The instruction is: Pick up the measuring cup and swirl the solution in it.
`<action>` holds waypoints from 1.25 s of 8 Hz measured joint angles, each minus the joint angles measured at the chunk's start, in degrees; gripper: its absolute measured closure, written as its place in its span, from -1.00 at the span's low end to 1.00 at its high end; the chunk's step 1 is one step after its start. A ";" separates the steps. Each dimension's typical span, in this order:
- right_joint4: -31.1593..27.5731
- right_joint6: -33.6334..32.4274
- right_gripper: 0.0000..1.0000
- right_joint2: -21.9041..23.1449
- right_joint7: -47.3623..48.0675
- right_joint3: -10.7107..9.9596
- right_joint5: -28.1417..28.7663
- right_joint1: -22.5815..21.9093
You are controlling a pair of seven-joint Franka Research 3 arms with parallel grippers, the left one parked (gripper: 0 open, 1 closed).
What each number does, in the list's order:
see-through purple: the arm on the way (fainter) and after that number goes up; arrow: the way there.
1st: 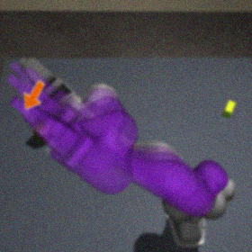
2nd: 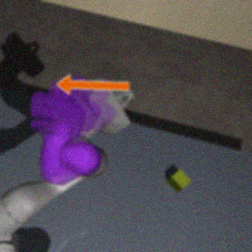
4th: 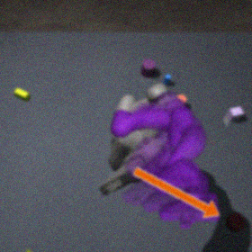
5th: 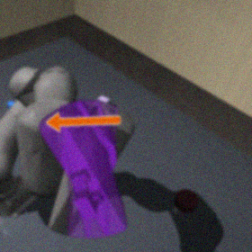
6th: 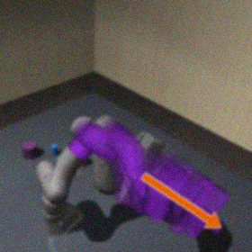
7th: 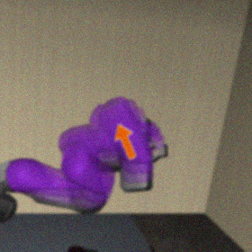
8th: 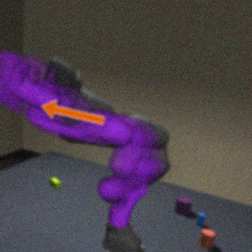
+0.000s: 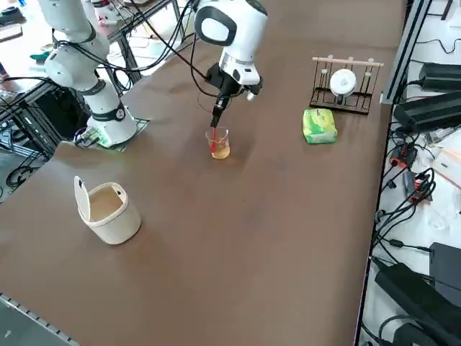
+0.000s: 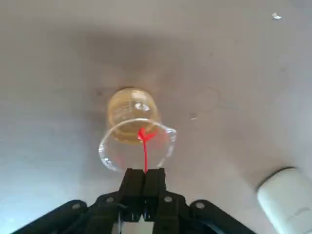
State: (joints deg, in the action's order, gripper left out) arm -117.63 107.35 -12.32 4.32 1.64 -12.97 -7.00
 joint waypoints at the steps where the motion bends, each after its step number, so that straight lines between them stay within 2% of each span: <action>1: 0.06 0.88 0.96 0.00 -0.06 -0.08 -0.71 0.03; 4: 0.61 3.58 0.96 -0.01 1.39 -0.27 0.82 0.06; 7: 0.66 5.63 0.96 -0.03 5.48 -0.02 7.96 -0.21; 10: 0.56 3.64 0.96 -0.12 5.75 0.06 9.11 -0.68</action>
State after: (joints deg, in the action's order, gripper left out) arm -117.07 110.99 -12.44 10.07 1.70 -3.86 -7.67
